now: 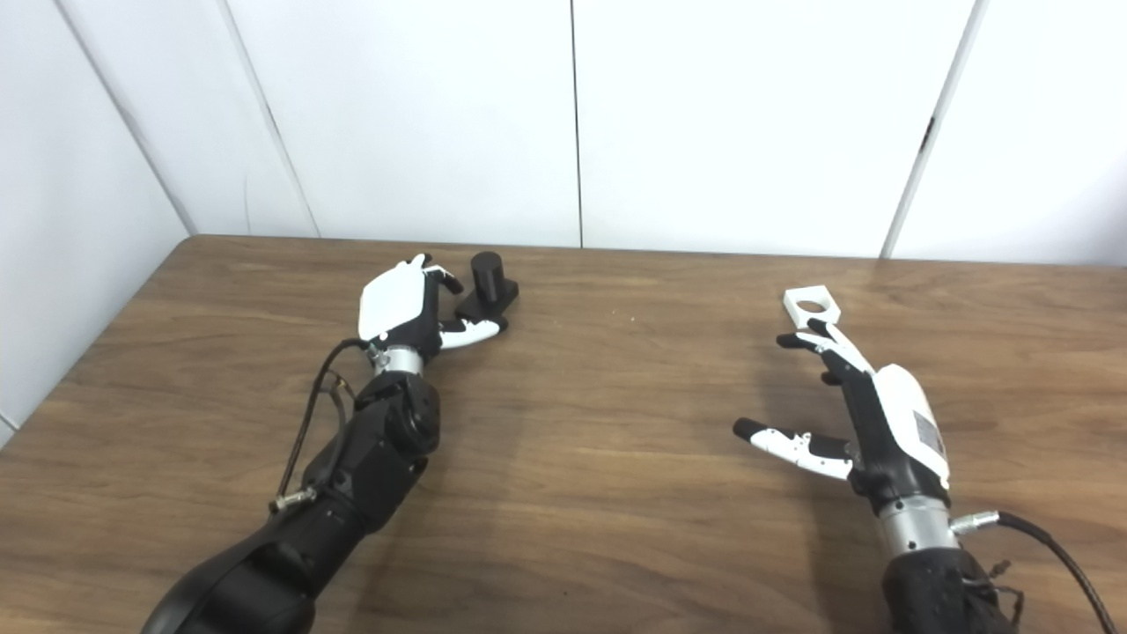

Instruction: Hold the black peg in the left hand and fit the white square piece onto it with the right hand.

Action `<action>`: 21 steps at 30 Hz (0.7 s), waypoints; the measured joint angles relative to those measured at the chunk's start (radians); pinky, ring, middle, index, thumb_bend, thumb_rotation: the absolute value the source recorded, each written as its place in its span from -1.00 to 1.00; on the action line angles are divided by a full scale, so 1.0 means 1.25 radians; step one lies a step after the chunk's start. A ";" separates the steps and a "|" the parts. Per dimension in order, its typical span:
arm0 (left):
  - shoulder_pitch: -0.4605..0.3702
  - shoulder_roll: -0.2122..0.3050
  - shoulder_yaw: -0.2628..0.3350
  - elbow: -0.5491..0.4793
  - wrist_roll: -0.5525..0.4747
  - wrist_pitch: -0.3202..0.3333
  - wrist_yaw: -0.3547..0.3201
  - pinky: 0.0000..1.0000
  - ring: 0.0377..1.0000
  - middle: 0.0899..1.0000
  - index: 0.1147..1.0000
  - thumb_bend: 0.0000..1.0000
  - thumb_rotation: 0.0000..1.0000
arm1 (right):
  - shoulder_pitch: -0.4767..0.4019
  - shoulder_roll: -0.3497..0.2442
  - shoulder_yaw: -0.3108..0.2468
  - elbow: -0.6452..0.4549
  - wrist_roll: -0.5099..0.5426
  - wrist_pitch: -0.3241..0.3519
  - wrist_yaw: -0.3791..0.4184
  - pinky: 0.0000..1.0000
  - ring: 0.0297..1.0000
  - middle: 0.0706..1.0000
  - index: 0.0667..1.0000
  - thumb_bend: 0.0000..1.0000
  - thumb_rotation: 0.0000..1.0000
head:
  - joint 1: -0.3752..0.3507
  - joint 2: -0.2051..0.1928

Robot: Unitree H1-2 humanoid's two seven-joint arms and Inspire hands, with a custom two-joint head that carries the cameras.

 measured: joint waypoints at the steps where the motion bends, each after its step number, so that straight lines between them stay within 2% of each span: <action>1: -0.003 0.000 -0.002 0.006 -0.004 -0.003 -0.001 0.97 0.92 0.83 0.10 0.52 -0.20 | 0.000 0.000 -0.001 0.000 0.000 0.000 0.000 0.50 0.79 0.83 0.52 0.44 -0.21 | 0.000 0.000; 7: -0.014 0.000 -0.014 0.014 -0.007 -0.024 0.000 0.98 0.89 0.76 -0.06 0.43 -0.41 | 0.001 0.001 -0.003 -0.003 0.000 -0.001 -0.002 0.51 0.79 0.83 0.52 0.42 -0.17 | 0.001 0.004; 8: -0.015 0.000 -0.015 0.014 -0.008 -0.025 0.000 0.99 0.89 0.75 -0.11 0.23 -0.62 | 0.001 0.001 -0.003 -0.003 0.000 -0.001 -0.002 0.51 0.79 0.83 0.52 0.41 -0.15 | 0.001 0.005; 10: -0.019 -0.001 -0.015 0.012 -0.011 -0.028 0.000 1.00 0.89 0.74 -0.15 0.07 -0.79 | 0.001 0.001 -0.004 -0.003 0.000 -0.001 -0.002 0.50 0.79 0.83 0.52 0.41 -0.14 | 0.002 0.006; 21: -0.022 0.001 -0.017 -0.014 -0.031 -0.036 -0.004 1.00 0.88 0.71 -0.17 0.03 -0.85 | 0.002 0.001 -0.006 -0.003 0.000 -0.001 -0.002 0.48 0.78 0.82 0.51 0.39 -0.12 | 0.004 0.012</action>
